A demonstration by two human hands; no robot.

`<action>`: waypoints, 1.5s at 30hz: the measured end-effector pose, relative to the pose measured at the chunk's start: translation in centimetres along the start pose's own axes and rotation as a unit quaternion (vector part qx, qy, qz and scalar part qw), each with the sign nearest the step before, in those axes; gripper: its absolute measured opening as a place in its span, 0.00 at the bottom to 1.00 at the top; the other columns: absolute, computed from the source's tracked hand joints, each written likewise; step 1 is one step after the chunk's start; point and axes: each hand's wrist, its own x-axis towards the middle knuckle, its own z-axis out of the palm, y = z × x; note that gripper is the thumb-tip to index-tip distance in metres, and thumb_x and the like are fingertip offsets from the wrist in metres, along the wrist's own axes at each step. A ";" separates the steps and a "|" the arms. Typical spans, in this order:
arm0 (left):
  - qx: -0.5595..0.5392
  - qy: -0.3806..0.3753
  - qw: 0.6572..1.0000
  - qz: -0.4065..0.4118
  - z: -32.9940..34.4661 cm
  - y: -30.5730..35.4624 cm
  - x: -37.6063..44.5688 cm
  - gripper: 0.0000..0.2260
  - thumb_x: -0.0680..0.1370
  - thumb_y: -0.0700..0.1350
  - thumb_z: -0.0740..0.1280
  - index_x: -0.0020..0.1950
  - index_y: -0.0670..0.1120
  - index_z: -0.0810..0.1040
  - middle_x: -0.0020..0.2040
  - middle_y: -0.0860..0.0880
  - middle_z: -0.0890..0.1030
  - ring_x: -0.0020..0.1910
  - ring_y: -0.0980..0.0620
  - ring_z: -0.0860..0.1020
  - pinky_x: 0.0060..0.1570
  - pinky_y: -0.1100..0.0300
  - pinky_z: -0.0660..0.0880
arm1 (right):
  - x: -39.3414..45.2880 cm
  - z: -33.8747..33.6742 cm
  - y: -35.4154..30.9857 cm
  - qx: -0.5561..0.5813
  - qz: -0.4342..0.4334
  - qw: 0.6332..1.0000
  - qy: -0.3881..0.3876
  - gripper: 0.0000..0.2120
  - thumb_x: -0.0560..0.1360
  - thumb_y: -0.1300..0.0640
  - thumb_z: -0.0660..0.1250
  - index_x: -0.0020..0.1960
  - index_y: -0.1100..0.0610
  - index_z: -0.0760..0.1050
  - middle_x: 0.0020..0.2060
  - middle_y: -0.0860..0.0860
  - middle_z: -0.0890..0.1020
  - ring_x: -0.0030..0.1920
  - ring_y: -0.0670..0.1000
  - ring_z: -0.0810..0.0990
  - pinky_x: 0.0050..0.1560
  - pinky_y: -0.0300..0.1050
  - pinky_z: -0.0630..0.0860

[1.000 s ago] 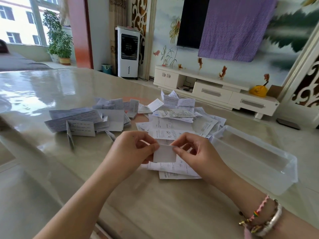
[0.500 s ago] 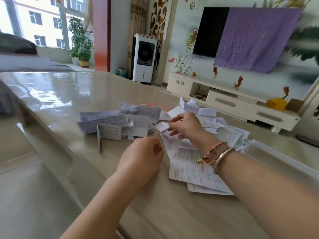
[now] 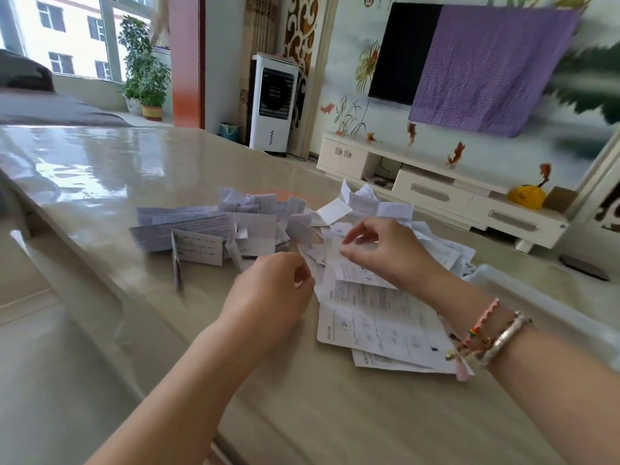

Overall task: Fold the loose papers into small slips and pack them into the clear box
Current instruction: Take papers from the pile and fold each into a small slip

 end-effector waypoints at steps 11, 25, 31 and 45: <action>-0.003 -0.043 0.999 0.021 1.7 1.9 -1.0 0.13 0.79 0.51 0.64 0.64 0.56 0.74 0.61 0.55 0.75 0.59 0.54 0.74 0.54 0.62 0.71 | -5.2 -0.9 3.8 -0.216 -0.057 0.975 0.014 0.10 0.78 0.58 0.62 0.57 0.52 0.78 0.51 0.49 0.82 0.54 0.51 0.79 0.56 0.48 0.73; 0.037 -0.056 0.997 0.031 2.6 2.0 -0.7 0.15 0.79 0.51 0.63 0.65 0.55 0.75 0.63 0.54 0.75 0.62 0.50 0.70 0.60 0.57 0.70 | -6.8 -2.5 3.2 -0.038 -0.039 0.998 -0.023 0.15 0.76 0.39 0.63 0.53 0.46 0.79 0.50 0.38 0.80 0.48 0.33 0.75 0.47 0.33 0.69; 0.003 -0.005 1.000 -0.010 2.1 2.1 -0.7 0.10 0.80 0.46 0.61 0.61 0.53 0.71 0.62 0.53 0.74 0.58 0.52 0.72 0.55 0.57 0.72 | -3.5 -1.3 2.8 -0.084 -0.016 0.996 0.001 0.17 0.81 0.47 0.59 0.67 0.53 0.71 0.66 0.49 0.74 0.66 0.49 0.70 0.61 0.44 0.67; 0.089 -0.093 0.987 0.100 3.1 1.6 -0.5 0.18 0.80 0.55 0.59 0.70 0.57 0.71 0.72 0.57 0.70 0.72 0.50 0.64 0.70 0.55 0.62 | -3.3 0.5 3.9 -0.138 -0.032 0.990 -0.015 0.21 0.75 0.44 0.69 0.64 0.51 0.72 0.56 0.49 0.80 0.55 0.48 0.78 0.54 0.44 0.75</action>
